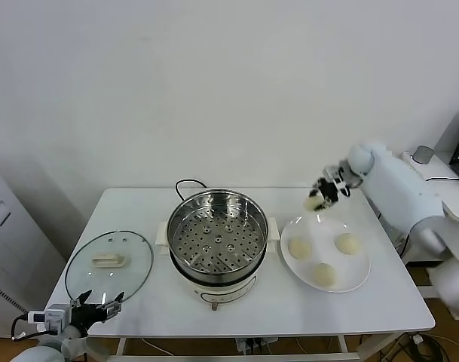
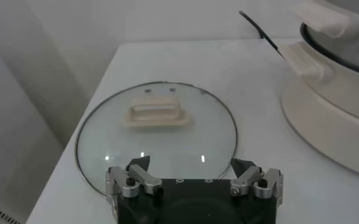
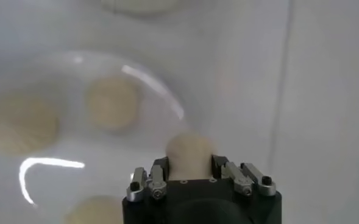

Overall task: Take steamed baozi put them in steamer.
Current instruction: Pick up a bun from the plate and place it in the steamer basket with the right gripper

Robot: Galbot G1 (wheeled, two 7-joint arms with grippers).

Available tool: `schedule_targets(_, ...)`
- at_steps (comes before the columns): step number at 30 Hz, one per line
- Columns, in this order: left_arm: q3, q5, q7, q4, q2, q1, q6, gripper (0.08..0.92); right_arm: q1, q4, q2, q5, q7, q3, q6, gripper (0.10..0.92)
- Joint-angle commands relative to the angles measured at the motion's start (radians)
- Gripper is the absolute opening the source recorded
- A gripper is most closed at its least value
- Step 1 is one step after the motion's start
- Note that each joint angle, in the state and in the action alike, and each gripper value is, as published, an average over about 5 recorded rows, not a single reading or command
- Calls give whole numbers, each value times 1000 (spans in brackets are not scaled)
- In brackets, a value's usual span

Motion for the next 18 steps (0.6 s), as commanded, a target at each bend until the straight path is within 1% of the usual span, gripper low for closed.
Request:
schedule_targets(1, 2, 1, -1, -1, -1, 0, 1, 823, 180, 76, 51, 105, -59, -82, 205, 454)
schedule_targets(6, 5, 2, -2, -2, 0, -2, 1, 823, 222, 66, 153, 113, -62, -106, 369, 458)
schedule_targets(9, 6, 2, -2, -2, 3, -3, 0, 823, 217, 85, 197, 104, -52, -117, 429, 458)
schedule_targets(14, 5, 2, -3, -2, 7, -4, -1, 823, 191, 162, 240, 48, -24, -138, 450, 458)
schedule_targets(18, 4, 2, -3, -3, 5, -2, -2, 823, 159, 260, 241, 21, -5, -171, 450, 458)
